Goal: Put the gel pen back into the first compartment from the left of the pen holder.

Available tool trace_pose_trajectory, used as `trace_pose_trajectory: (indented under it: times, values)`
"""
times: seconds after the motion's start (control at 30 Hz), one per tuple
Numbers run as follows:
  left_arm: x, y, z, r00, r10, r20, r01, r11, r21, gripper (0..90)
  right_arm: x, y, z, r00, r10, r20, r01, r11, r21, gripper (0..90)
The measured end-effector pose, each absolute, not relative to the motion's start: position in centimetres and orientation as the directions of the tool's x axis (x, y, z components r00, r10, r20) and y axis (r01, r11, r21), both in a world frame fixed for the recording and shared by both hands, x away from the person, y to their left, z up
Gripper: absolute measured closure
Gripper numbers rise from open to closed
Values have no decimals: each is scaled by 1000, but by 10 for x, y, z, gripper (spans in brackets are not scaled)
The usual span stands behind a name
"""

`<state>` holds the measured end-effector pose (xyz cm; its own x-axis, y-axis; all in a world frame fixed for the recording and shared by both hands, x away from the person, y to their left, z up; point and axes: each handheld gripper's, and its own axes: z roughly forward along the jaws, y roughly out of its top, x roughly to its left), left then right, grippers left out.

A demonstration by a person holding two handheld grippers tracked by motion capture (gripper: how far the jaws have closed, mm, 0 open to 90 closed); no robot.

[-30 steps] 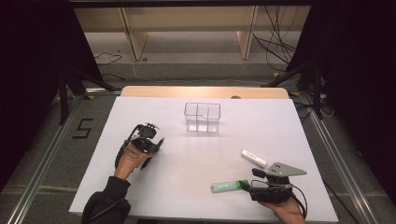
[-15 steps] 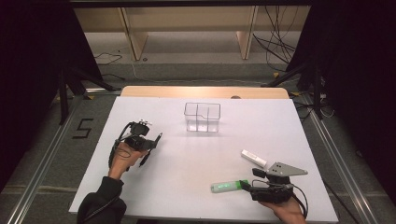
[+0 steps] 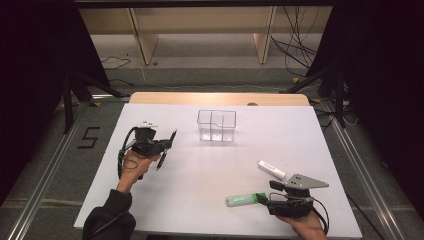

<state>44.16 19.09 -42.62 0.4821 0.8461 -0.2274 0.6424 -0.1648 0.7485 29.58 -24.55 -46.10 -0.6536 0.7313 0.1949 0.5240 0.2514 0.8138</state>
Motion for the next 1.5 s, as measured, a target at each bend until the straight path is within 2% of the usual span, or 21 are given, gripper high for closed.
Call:
trace_pose_trajectory:
  times: [0.27,0.67,0.93,1.5]
  values:
    - [443,181,-413,516,807,-288,572,-74,817,793,296,-247,-460,-657,728,195,514,244,822,295]
    - [470,159,-392,578,764,-287,502,-56,863,792,295,-245,-460,-662,723,197,512,245,823,295]
    - [494,147,-384,562,763,-319,480,13,877,792,293,-247,-460,-662,721,204,510,234,828,295]
    - [523,126,-373,551,770,-321,444,55,894,792,292,-246,-460,-671,712,207,506,235,830,295]
